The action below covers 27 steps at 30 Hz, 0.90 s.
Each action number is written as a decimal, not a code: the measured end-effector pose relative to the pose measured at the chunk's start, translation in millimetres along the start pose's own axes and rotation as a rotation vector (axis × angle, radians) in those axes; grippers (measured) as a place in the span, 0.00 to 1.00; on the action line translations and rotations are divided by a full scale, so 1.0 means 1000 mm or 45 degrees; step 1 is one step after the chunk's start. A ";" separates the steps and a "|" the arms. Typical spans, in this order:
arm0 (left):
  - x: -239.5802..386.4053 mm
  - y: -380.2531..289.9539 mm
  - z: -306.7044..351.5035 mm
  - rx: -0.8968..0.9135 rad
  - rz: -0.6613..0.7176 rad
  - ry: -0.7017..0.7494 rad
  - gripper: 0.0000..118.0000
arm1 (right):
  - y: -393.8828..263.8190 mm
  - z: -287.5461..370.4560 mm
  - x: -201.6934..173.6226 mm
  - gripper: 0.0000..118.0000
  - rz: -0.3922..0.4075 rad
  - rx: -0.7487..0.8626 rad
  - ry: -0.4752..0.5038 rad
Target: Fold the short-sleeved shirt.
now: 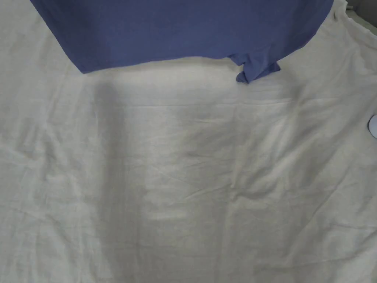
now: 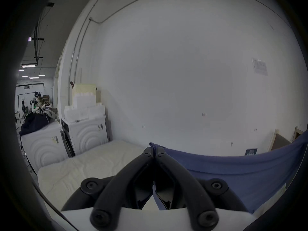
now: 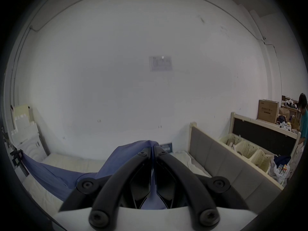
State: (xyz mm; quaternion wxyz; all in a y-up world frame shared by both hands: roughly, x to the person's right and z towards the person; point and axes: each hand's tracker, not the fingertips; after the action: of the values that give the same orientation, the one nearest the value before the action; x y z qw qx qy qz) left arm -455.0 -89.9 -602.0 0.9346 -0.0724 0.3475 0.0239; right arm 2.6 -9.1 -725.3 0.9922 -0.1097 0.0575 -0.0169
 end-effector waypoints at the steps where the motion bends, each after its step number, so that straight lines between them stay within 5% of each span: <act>1: 0.002 -0.015 -0.004 -0.033 -0.017 -0.004 0.00 | -0.015 -0.004 0.002 0.01 0.002 -0.033 -0.005; 8: 0.013 -0.120 -0.010 -0.283 -0.092 -0.060 0.00 | -0.129 -0.026 0.029 0.01 -0.096 -0.317 -0.059; 16: 0.015 -0.244 0.014 -0.558 -0.185 -0.073 0.00 | -0.255 -0.026 0.058 0.01 -0.087 -0.590 -0.094; 27: -0.026 -0.354 0.085 -0.821 -0.179 -0.131 0.00 | -0.393 0.037 0.094 0.01 -0.107 -0.859 -0.137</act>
State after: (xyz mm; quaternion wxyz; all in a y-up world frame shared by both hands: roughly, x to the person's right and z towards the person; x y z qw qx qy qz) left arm -385.9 -427.1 -479.8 0.8793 -0.3868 0.2684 0.0716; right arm 91.8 -389.0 -613.3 0.9001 -0.4346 0.0030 -0.0320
